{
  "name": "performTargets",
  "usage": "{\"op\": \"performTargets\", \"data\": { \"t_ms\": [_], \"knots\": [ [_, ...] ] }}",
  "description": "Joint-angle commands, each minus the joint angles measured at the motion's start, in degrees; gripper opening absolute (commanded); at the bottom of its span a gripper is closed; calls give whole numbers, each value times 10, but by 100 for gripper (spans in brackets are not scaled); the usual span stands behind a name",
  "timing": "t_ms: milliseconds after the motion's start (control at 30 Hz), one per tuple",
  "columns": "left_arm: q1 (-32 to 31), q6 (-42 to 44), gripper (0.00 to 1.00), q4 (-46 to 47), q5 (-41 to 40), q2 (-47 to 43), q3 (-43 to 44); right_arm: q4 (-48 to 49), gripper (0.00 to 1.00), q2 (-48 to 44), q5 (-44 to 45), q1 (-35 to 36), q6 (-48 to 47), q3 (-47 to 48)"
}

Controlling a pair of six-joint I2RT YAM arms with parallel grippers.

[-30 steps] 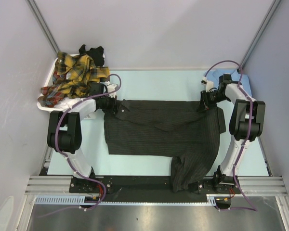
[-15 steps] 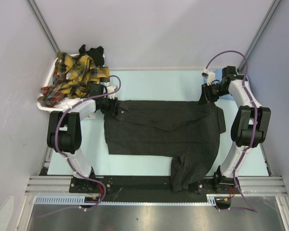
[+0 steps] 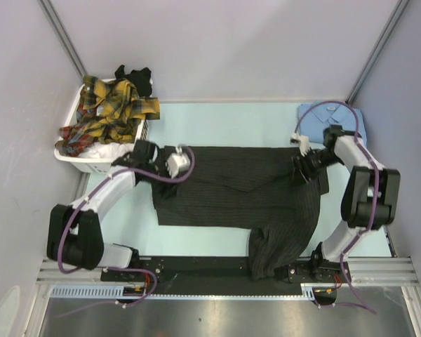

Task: Fold and stack the long sleeve shirts
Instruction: Fold the shirt

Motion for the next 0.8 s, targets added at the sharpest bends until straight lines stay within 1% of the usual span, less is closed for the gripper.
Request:
{"op": "performTargets", "data": {
  "t_ms": [0,33,100,133,233,267,367,500,567,600,700,767],
  "knots": [
    [-28,206,63,-116,26,-73,-104,-153,53,-137,10,-59,-238,-53],
    [-33,219,63,-118,22,-84,-120,-173,54,-156,27,-70,-322,-86],
    [-50,247,63,-120,13,-110,-159,-219,54,-195,52,-95,-391,-125],
    [-53,253,63,-120,10,-115,-169,-229,54,-229,81,-100,-462,-167],
    [-61,265,63,-118,2,-114,-194,-261,55,-295,128,-115,-555,-224],
    [-62,265,63,-118,-1,-113,-197,-273,55,-307,137,-115,-609,-253],
    [-63,264,63,-114,-9,-111,-207,-283,56,-344,166,-112,-695,-299],
    [-63,250,63,-106,-13,-118,-208,-265,61,-369,203,-99,-741,-332],
    [-63,242,64,-99,-17,-123,-210,-256,63,-390,204,-99,-756,-344],
    [-63,234,64,-93,-16,-125,-211,-254,65,-394,193,-98,-767,-352],
    [-63,212,64,-81,-17,-134,-218,-247,64,-420,173,-65,-745,-363],
    [-63,202,64,-77,-17,-141,-225,-241,60,-431,161,-43,-734,-366]
  ]
}}
